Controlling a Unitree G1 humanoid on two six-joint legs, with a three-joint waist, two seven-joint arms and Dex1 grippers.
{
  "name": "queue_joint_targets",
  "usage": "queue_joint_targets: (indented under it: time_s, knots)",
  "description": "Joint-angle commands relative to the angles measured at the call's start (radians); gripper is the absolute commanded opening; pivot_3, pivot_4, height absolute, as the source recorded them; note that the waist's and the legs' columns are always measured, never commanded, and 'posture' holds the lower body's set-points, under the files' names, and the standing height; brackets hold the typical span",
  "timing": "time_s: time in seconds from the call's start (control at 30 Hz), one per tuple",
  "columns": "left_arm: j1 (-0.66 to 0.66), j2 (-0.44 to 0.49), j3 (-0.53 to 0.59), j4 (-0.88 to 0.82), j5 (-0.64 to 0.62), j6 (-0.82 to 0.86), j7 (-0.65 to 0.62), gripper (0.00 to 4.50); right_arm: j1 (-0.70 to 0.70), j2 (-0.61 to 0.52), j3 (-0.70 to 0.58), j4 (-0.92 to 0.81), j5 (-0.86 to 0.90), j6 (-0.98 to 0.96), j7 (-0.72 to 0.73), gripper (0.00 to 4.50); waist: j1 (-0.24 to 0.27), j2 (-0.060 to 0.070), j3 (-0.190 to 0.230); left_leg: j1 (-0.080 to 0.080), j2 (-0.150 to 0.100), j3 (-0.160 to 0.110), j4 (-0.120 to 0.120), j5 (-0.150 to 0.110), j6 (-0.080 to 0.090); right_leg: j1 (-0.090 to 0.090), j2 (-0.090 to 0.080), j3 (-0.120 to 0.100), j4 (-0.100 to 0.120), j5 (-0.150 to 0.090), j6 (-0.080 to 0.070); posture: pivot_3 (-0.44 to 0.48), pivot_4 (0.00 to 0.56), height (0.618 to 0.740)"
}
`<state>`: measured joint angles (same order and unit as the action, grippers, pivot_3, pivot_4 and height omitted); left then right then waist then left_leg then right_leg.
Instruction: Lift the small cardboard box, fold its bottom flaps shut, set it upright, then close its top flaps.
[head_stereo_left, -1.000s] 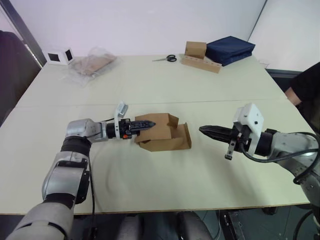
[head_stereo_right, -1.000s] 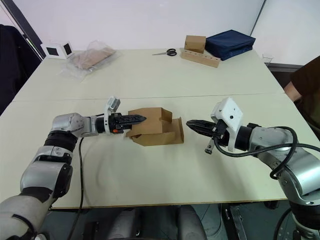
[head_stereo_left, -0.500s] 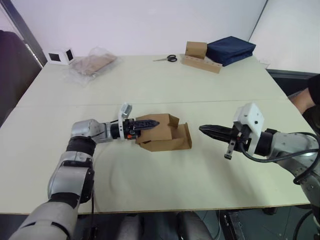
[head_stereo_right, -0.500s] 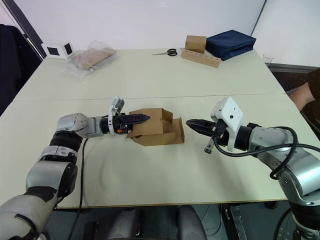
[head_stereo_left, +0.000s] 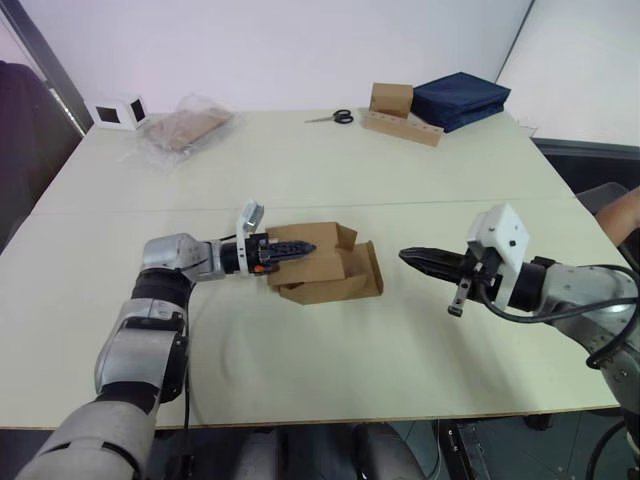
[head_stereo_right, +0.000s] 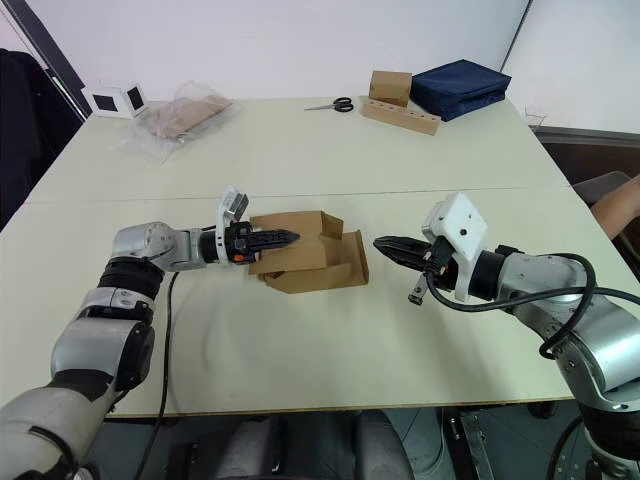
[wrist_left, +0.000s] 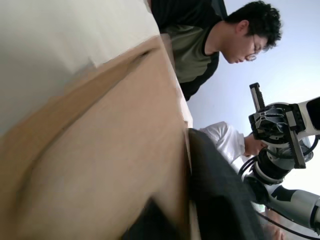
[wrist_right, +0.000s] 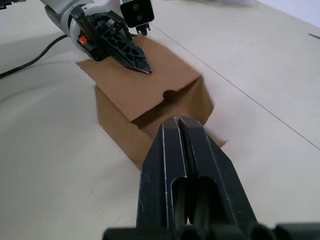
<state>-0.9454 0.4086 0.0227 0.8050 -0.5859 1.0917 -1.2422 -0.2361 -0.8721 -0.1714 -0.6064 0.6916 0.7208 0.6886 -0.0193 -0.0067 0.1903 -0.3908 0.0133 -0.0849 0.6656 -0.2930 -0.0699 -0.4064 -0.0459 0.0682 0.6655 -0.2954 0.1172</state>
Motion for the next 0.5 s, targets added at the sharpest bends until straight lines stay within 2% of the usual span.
queue_joint_targets:
  time_s: [0.03, 0.13, 0.27, 0.37, 0.5]
  knots:
    - [-0.018, 0.025, 0.024, -0.039, -0.010, 0.024, -0.014, 0.06, -0.013, 0.009, -0.022, -0.034, 0.010, -0.009, -0.004, 0.00, 0.000, 0.000, 0.000, 0.000, 0.000, 0.000, 0.000, 0.000, 0.000, 0.000, 0.000, 0.000, 0.000, 0.000, 0.000, 0.000, 0.150, 0.740]
    - [-0.007, 0.034, 0.036, -0.092, -0.028, 0.045, -0.005, 0.06, -0.018, 0.013, -0.020, -0.031, 0.009, -0.012, -0.007, 0.00, 0.000, 0.000, 0.000, 0.000, 0.000, 0.000, 0.000, 0.000, 0.000, 0.000, 0.000, 0.000, 0.000, 0.000, 0.000, 0.000, 0.150, 0.740]
    - [0.053, 0.047, 0.064, -0.300, -0.073, 0.007, -0.012, 0.06, -0.034, 0.047, -0.029, -0.018, 0.002, -0.020, -0.043, 0.00, -0.002, 0.000, 0.000, 0.000, 0.000, 0.000, 0.000, 0.000, 0.000, 0.000, 0.000, 0.000, 0.000, 0.000, 0.000, 0.000, 0.150, 0.740]
    - [0.127, 0.046, 0.090, -0.533, -0.112, -0.055, 0.000, 0.06, -0.093, 0.136, -0.044, 0.028, -0.031, -0.055, -0.147, 0.00, -0.002, 0.000, 0.000, 0.000, 0.001, 0.000, 0.000, 0.001, -0.001, 0.000, 0.000, 0.000, 0.000, 0.000, 0.000, 0.000, 0.150, 0.740]
    - [0.165, 0.025, 0.128, -0.670, -0.149, -0.099, 0.055, 0.06, -0.200, 0.247, -0.040, 0.110, -0.071, -0.084, -0.257, 0.00, 0.004, 0.000, 0.000, 0.000, 0.001, 0.000, 0.000, 0.003, -0.005, -0.001, 0.000, 0.001, 0.002, 0.000, 0.000, 0.000, 0.150, 0.740]
